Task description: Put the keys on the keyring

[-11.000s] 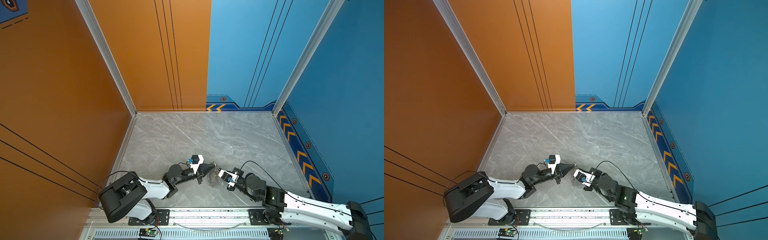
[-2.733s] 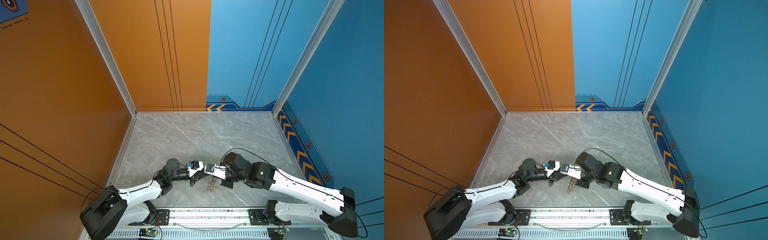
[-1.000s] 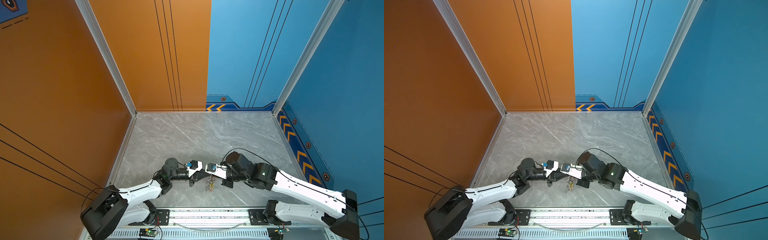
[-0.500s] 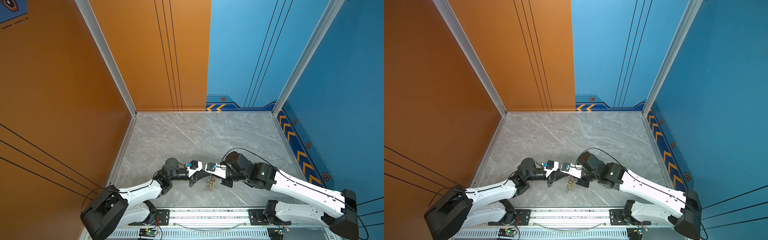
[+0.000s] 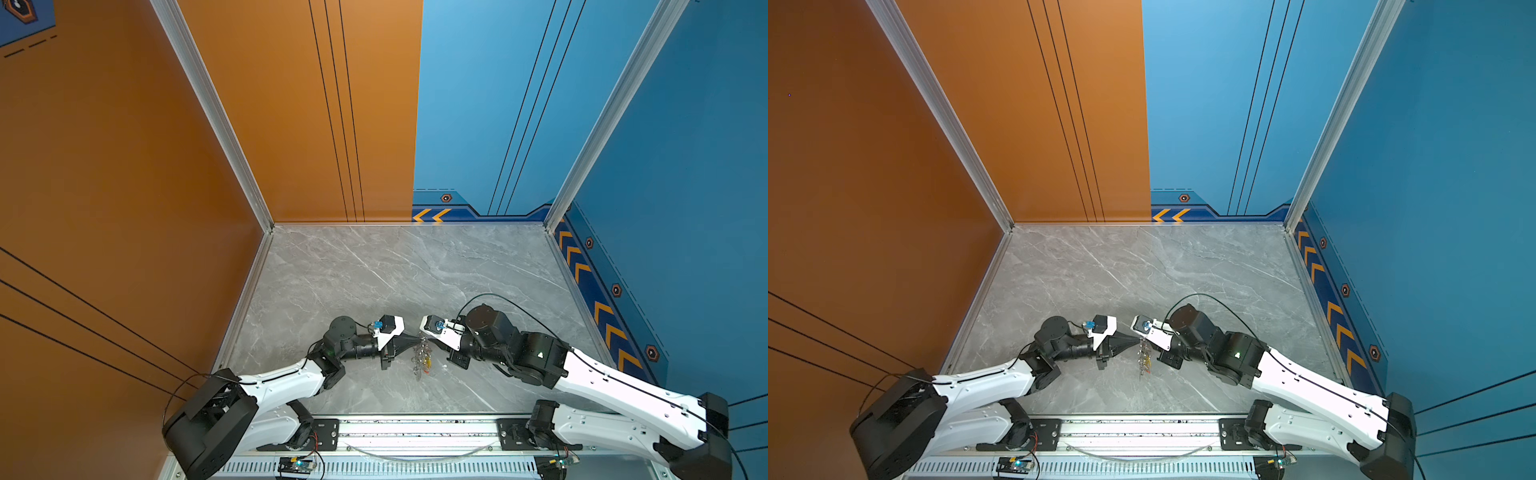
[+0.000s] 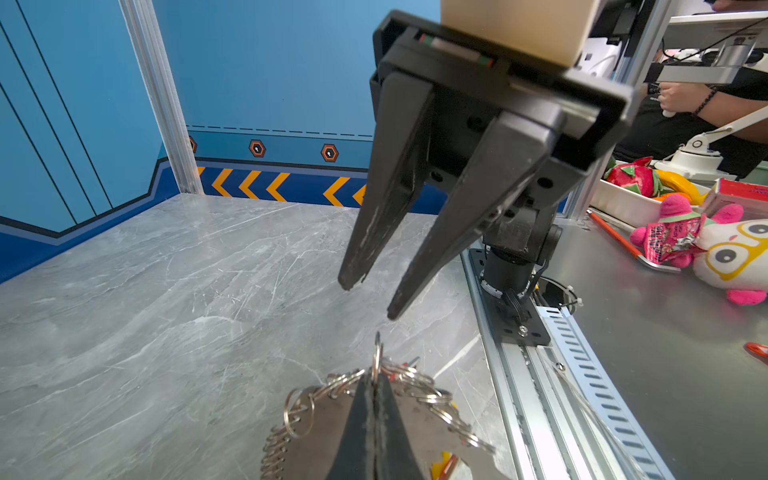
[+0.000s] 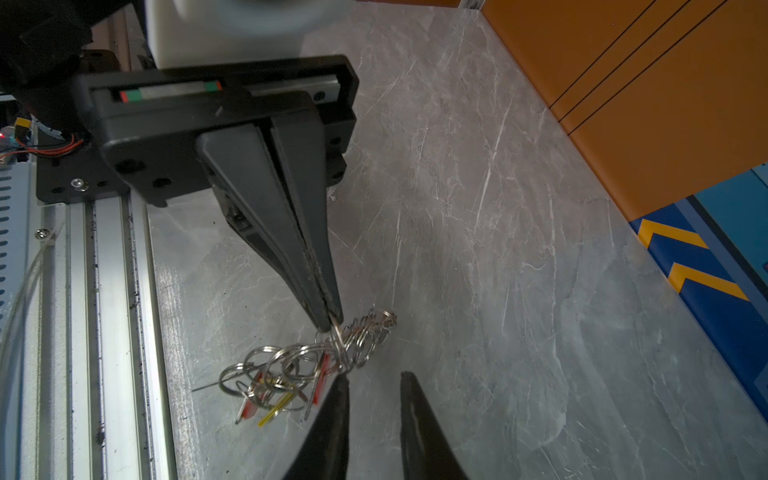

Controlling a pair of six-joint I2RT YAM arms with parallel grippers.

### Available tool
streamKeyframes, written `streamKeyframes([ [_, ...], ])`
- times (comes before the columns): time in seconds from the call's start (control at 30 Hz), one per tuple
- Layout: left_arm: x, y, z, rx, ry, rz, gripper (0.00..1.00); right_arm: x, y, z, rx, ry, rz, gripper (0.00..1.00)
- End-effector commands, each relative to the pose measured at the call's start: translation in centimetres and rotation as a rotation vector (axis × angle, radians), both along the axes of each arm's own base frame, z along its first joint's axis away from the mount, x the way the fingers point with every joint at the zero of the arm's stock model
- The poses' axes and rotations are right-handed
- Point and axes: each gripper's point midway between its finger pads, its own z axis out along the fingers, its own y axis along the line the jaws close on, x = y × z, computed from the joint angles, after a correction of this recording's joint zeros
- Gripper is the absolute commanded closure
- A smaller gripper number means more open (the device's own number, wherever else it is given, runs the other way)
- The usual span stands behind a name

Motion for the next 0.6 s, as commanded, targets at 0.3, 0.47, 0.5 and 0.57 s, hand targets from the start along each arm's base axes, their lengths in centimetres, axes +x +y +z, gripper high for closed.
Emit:
streamKeyframes([
  [0.3, 1.22, 0.00, 2.00, -0.121, -0.009, 0.063, 1.00, 1.50, 0.11, -0.38, 0.101, -0.010, -0.114, 0.74],
  [0.47, 1.24, -0.13, 1.87, -0.125, -0.010, 0.058, 1.00, 1.54, 0.12, -0.03, 0.117, -0.017, -0.117, 0.74],
  [0.5, 1.23, -0.18, 1.85, -0.124, -0.009, 0.056, 1.00, 1.56, 0.06, 0.02, 0.118, -0.018, -0.120, 0.74],
  [0.57, 1.23, -0.21, 1.86, -0.124, -0.012, 0.054, 1.00, 1.57, 0.02, 0.08, 0.120, -0.020, -0.121, 0.73],
])
